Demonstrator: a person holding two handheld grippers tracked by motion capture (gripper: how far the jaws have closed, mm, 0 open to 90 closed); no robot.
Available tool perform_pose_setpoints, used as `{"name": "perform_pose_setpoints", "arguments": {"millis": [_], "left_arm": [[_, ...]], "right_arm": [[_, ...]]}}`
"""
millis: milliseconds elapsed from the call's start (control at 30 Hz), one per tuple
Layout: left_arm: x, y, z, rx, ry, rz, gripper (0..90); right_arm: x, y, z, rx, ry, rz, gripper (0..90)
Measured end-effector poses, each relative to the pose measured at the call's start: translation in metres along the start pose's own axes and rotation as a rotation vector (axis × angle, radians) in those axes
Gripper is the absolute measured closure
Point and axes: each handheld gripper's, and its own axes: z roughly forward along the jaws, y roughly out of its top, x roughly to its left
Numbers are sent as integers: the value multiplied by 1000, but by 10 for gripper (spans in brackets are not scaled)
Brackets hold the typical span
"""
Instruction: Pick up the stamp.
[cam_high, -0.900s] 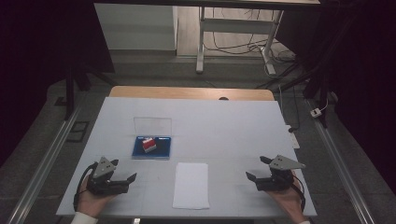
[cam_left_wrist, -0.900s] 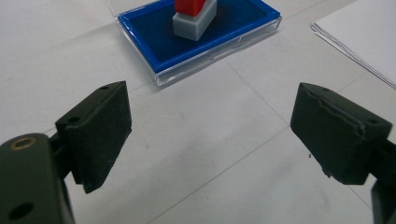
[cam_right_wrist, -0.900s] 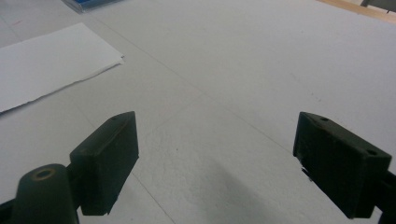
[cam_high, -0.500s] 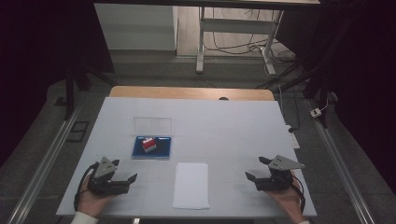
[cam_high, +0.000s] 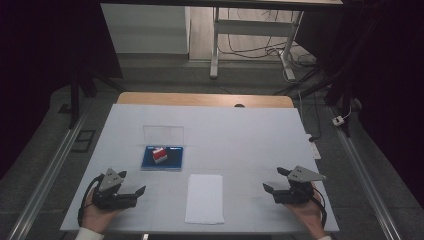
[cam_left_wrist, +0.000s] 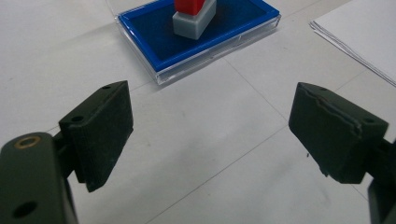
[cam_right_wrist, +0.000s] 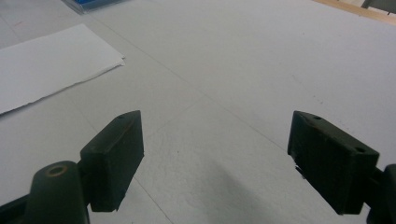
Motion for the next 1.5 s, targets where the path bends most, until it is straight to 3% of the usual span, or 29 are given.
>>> {"name": "perform_pose_setpoints", "arguments": {"millis": [400,800,1233,1500], "left_arm": [[0,11,-1,9,-18,22,146],[2,37,-1,23,-39,64,147],[3,61,10,41,-72,138,182],[7,74,21,56,-77,158,191]], "right_arm": [[0,-1,1,2,12,3,182],[0,-1,1,3,13,4,185],[0,-1,3,9,13,-2,187],[1,-2,5,17,17,-1,191]]}}
